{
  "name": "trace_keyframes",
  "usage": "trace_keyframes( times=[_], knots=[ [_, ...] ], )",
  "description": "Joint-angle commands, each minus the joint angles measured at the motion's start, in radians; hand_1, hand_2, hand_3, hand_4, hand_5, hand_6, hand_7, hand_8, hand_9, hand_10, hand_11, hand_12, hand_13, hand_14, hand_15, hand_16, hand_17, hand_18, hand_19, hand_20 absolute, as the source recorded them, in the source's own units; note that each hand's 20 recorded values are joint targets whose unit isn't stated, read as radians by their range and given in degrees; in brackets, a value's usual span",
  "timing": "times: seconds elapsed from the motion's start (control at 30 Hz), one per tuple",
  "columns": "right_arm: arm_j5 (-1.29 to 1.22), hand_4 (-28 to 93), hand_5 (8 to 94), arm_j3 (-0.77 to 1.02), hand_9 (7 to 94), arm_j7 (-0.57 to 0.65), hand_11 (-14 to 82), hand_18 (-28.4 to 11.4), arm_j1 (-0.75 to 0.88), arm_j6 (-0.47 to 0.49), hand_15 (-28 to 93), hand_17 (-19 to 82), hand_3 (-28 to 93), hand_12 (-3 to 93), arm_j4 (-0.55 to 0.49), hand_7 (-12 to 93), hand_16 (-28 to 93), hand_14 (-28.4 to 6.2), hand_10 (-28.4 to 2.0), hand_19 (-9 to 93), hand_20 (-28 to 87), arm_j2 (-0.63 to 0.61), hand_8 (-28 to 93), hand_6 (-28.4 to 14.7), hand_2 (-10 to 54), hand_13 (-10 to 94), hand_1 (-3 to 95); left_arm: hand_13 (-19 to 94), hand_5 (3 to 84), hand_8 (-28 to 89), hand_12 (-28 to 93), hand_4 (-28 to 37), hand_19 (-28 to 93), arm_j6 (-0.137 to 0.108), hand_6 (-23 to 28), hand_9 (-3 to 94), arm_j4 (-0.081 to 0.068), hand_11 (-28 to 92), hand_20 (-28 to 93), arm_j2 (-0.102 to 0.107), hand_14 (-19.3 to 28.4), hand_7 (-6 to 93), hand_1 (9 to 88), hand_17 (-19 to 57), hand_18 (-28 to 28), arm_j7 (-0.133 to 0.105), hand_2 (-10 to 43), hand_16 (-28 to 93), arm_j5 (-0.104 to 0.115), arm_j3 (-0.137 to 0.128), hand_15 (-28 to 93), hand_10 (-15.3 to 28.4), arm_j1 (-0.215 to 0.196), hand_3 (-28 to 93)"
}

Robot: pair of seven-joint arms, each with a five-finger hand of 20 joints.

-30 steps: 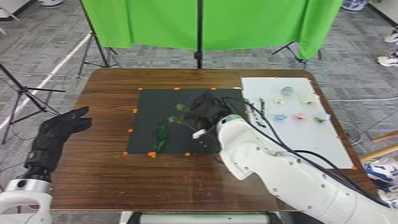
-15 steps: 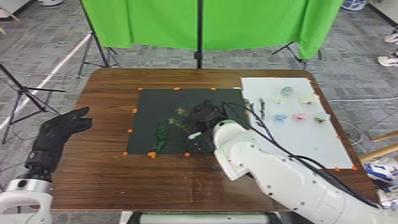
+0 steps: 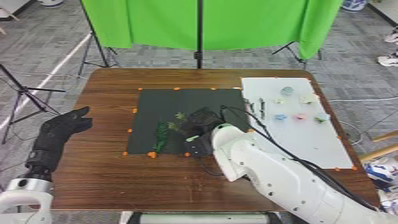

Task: Arrange flowers

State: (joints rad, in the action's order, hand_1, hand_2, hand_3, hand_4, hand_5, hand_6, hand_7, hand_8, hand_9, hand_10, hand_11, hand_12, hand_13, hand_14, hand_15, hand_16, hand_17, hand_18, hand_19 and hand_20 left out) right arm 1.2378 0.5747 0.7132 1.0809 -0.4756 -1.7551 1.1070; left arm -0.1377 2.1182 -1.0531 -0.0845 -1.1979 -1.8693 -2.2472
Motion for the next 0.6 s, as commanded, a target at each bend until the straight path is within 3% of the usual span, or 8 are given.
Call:
trace_keyframes(
  times=[0.03,0.23,0.27,0.3,0.6],
  knots=[
    [-0.02,-9,68.0,0.01,88.3,0.0,20.1,-3.7,0.014,-0.024,38,76,46,23.8,-0.003,29,14,-3.9,-14.7,90,-28,0.004,18,-8.6,-9.5,94,60.7,38,45.2,-5,12,-25.5,13,0.011,6.9,46.0,0.0,17,16,-0.008,19.4,7.7,26.5,8.7,12.6,0.015,10.2,-2,-0.005,0.0,20,16.0,-0.009,64],
    [-0.06,-12,67.4,0.021,87.5,-0.008,22.3,-4.2,0.02,-0.02,37,76,56,18.8,-0.007,21,14,-4.4,-15.6,90,-28,0.001,14,-9.2,-9.5,94,52.8,38,45.1,-5,12,-25.3,13,0.015,6.9,45.9,0.001,17,16,-0.008,19.4,7.7,26.7,8.6,12.6,0.018,10.0,-2,-0.006,-0.002,20,16.1,-0.011,64],
    [-0.073,-13,66.5,0.024,87.6,-0.011,21.9,-4.4,0.021,-0.023,37,76,60,18.6,-0.009,20,14,-4.5,-15.8,90,-28,0.001,0,-9.3,-9.5,94,49.3,38,45.1,-5,12,-25.2,13,0.017,6.8,45.9,0.001,17,16,-0.007,19.4,7.7,26.7,8.6,12.6,0.018,9.9,-2,-0.005,-0.002,20,16.1,-0.01,64],
    [-0.073,-13,65.0,0.023,87.4,-0.014,21.6,-4.6,0.021,-0.021,37,76,61,18.5,-0.009,19,14,-4.6,-16.1,90,-28,-0.001,-4,-9.5,-9.5,94,47.8,38,45.1,-5,12,-25.1,13,0.016,6.8,45.9,0.002,17,16,-0.009,19.4,7.6,26.7,8.6,12.6,0.017,9.9,-2,-0.006,-0.002,20,16.1,-0.013,64],
    [-0.085,-11,56.1,0.025,83.0,-0.032,16.1,-6.4,0.027,-0.032,34,75,60,15.9,-0.017,11,14,-6.1,-19.1,89,-28,-0.014,-5,-11.0,-9.5,94,37.5,38,45.1,-5,12,-24.9,13,0.023,6.8,45.9,-0.001,17,16,-0.003,19.4,7.7,27.0,8.5,12.6,0.024,9.6,-2,-0.006,-0.001,20,16.1,-0.005,64]
  ],
)
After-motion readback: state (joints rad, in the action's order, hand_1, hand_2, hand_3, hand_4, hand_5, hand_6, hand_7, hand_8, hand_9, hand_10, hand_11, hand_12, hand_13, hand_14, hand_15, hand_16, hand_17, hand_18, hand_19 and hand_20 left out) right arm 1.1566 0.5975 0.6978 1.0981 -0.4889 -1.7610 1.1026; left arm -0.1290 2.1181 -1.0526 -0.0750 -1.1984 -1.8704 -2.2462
